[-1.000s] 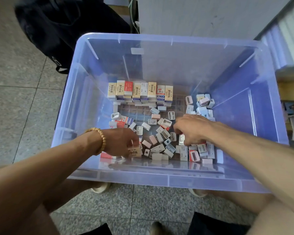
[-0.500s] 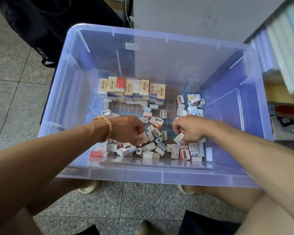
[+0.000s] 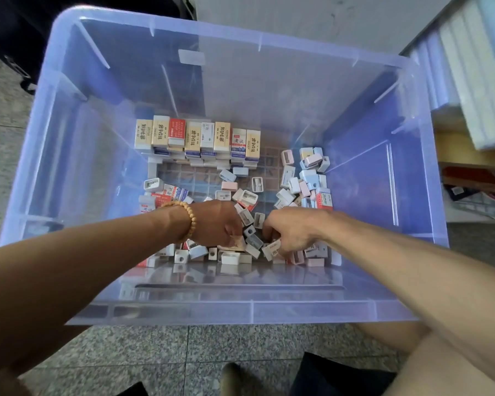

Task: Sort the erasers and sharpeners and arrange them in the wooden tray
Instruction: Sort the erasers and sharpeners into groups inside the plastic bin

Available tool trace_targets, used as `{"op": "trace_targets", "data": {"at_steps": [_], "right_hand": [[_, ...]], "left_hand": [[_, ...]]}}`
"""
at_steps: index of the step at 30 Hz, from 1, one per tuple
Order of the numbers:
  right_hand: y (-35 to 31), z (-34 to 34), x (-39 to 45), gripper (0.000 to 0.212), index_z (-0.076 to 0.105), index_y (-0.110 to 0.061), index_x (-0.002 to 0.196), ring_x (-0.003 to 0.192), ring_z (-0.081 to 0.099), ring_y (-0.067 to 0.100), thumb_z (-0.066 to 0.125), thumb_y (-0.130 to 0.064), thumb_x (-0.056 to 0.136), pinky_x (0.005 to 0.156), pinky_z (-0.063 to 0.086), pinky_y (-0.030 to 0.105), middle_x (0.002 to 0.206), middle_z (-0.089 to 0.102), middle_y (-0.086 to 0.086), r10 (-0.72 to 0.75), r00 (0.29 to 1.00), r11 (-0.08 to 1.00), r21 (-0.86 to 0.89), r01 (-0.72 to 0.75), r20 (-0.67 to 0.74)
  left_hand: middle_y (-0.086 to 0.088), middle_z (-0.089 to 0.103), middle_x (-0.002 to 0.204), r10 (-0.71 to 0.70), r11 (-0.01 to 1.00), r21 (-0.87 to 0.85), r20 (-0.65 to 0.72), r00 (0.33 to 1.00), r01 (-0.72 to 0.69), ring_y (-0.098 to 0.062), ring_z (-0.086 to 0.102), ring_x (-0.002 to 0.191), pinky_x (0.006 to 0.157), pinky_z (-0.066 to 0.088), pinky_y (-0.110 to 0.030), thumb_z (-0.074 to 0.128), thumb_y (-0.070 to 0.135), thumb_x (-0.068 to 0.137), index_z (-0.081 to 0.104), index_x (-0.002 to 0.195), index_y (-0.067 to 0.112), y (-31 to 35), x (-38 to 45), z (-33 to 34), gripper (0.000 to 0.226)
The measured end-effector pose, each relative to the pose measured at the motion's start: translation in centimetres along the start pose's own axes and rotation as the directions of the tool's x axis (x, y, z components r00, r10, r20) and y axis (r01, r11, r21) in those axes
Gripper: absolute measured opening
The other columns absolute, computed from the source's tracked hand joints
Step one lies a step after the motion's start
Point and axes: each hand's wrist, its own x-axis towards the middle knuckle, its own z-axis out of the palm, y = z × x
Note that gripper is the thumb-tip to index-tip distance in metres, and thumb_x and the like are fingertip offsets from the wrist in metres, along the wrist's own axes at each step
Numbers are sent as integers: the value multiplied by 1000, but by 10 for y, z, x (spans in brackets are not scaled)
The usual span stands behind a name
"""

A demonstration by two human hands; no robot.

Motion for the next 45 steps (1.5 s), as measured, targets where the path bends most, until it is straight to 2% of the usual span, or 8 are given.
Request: {"op": "trace_targets", "data": {"at_steps": [4, 11, 22, 26, 31, 35, 40, 45], "right_hand": [[-4, 1, 0, 45, 61, -10, 126, 89, 61, 24, 74, -16, 84, 62, 46, 28, 96, 63, 3, 30, 998, 997, -74, -26, 46], [-5, 1, -4, 55, 53, -10, 136, 102, 60, 25, 74, -17, 85, 63, 45, 27, 121, 62, 8, 59, 993, 994, -100, -49, 99], [2, -18, -10, 58, 52, -9, 141, 111, 58, 25, 71, -13, 86, 79, 48, 30, 131, 59, 8, 69, 996, 996, 57, -72, 52], [8, -27, -13, 48, 56, -11, 136, 96, 55, 20, 67, -9, 90, 70, 43, 28, 125, 61, 10, 75, 997, 964, 256, -71, -7], [16, -29, -12, 15, 66, -1, 107, 83, 61, 22, 63, -3, 93, 80, 54, 41, 113, 69, 24, 114, 990, 796, 604, -42, -81], [15, -29, -15, 14, 62, 0, 109, 85, 70, 22, 58, 2, 96, 63, 57, 27, 105, 72, 18, 104, 992, 579, 815, 3, -77], [9, -31, -21, 11, 65, -5, 101, 92, 73, 21, 57, 1, 97, 79, 60, 35, 99, 75, 13, 70, 991, 339, 937, 81, -111], [3, -39, -25, 17, 62, -2, 111, 95, 70, 23, 57, 3, 96, 86, 58, 41, 102, 73, 15, 92, 974, 41, 978, 204, -207]], "left_hand": [[14, 55, 74, 13, 1000, 1, -29, 999, -13, -5, 51, 68, 60, 38, -17, 60, 12, 90, 58, 73, 21, -8, -3, 1, 20], [0, 61, 117, -50, 997, 54, 42, 998, 48, -17, 56, 97, 80, 45, -26, 54, 10, 94, 60, 118, 17, -5, -7, 3, 26], [-5, 63, 114, -31, 999, -21, 67, 997, 33, -23, 60, 104, 89, 50, -31, 59, 13, 93, 64, 118, 9, 4, -1, 8, 26], [-3, 63, 95, -40, 999, -7, 75, 996, 40, -20, 60, 86, 69, 47, -25, 62, 16, 92, 59, 94, 12, 2, 5, 14, 6], [9, 53, 83, -55, 996, -61, 63, 997, 58, -4, 50, 67, 56, 38, -14, 67, 21, 91, 58, 98, 14, 4, 4, 11, 13], [9, 57, 87, -104, 982, -152, 43, 994, 109, -2, 54, 66, 50, 41, -11, 74, 23, 86, 59, 104, 16, 3, 0, 8, 24], [5, 63, 82, -165, 952, -255, 32, 986, 168, -7, 58, 63, 49, 42, -13, 73, 23, 87, 61, 93, 17, 4, -7, -1, 15], [-10, 72, 90, -311, 653, -731, -22, 950, 197, -16, 73, 70, 56, 54, -20, 69, 4, 87, 62, 98, 6, 7, -24, -19, 13]]}}
